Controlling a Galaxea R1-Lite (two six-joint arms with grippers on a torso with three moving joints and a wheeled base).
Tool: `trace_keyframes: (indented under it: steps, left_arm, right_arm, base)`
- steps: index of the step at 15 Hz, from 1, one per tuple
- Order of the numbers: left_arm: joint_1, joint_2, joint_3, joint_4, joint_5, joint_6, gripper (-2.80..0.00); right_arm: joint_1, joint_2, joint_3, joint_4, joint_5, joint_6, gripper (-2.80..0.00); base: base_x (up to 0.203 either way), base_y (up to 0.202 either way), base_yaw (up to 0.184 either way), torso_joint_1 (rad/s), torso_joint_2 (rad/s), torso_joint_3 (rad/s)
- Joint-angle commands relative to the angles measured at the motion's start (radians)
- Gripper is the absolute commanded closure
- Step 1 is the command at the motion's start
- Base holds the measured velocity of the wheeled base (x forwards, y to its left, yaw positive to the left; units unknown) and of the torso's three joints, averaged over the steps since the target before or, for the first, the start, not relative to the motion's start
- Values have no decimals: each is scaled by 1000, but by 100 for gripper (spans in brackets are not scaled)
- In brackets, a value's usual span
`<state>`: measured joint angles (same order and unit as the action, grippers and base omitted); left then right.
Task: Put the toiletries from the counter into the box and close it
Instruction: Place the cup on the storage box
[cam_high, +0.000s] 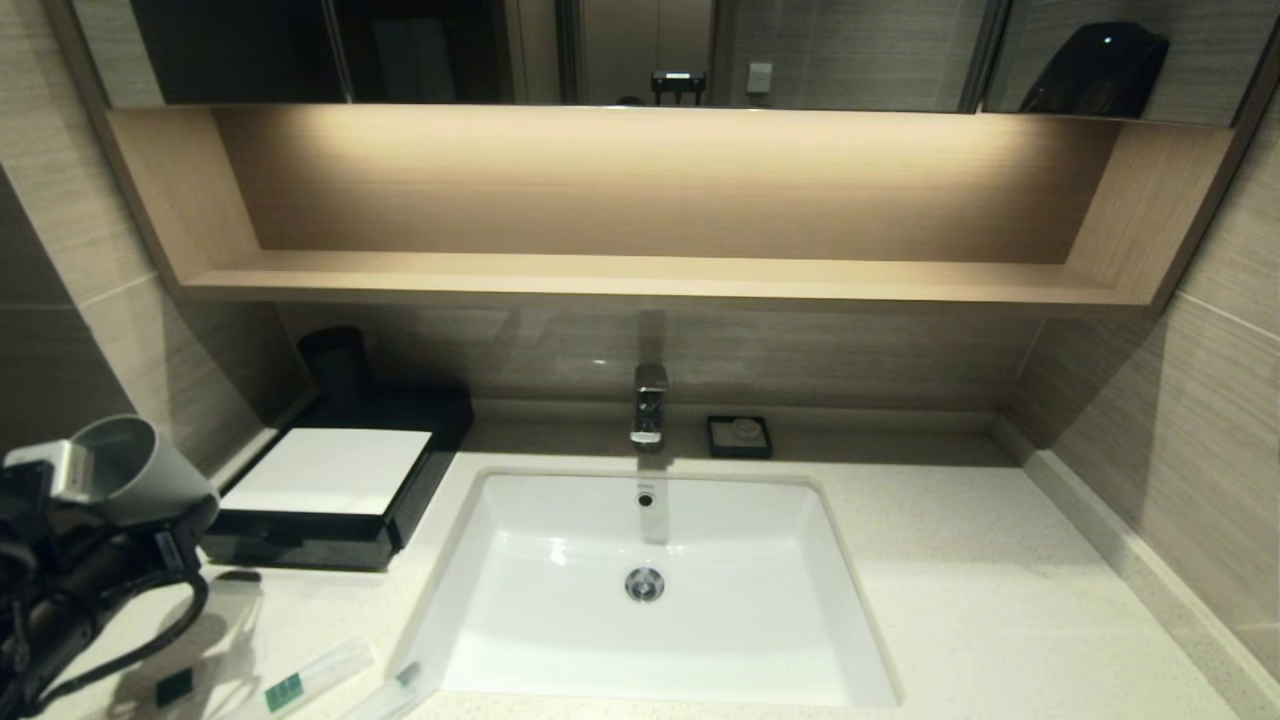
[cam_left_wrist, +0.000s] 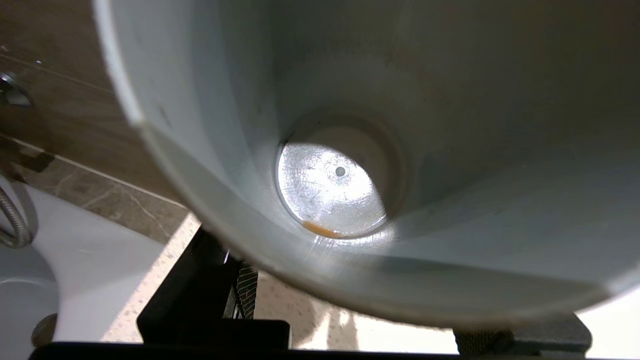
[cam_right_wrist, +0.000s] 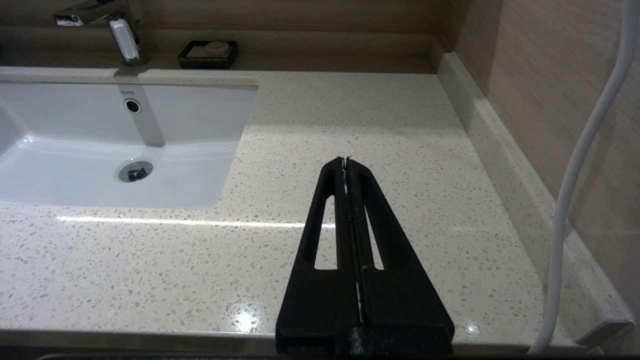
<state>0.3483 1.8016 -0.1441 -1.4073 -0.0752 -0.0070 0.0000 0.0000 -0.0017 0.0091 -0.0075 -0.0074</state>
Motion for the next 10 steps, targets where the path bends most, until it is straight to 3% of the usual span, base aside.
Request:
trace_keyframes:
  steps: [1, 4, 10]
  left_arm:
    - [17, -156, -90, 180, -2, 0, 0]
    - [21, -294, -258, 560, -7, -3, 0]
    - [-60, -332, -486, 1049, -11, -1, 0]
  right_arm:
    - [0, 0, 0, 0, 0, -1, 0]
    - [0, 0, 0, 0, 0, 0, 0]
    - [0, -2, 0, 0, 0, 0, 0]
  base:
    - [0, 0, 0, 0, 0, 0]
    - [0, 0, 0, 0, 0, 0]
    - [0, 0, 0, 0, 0, 0]
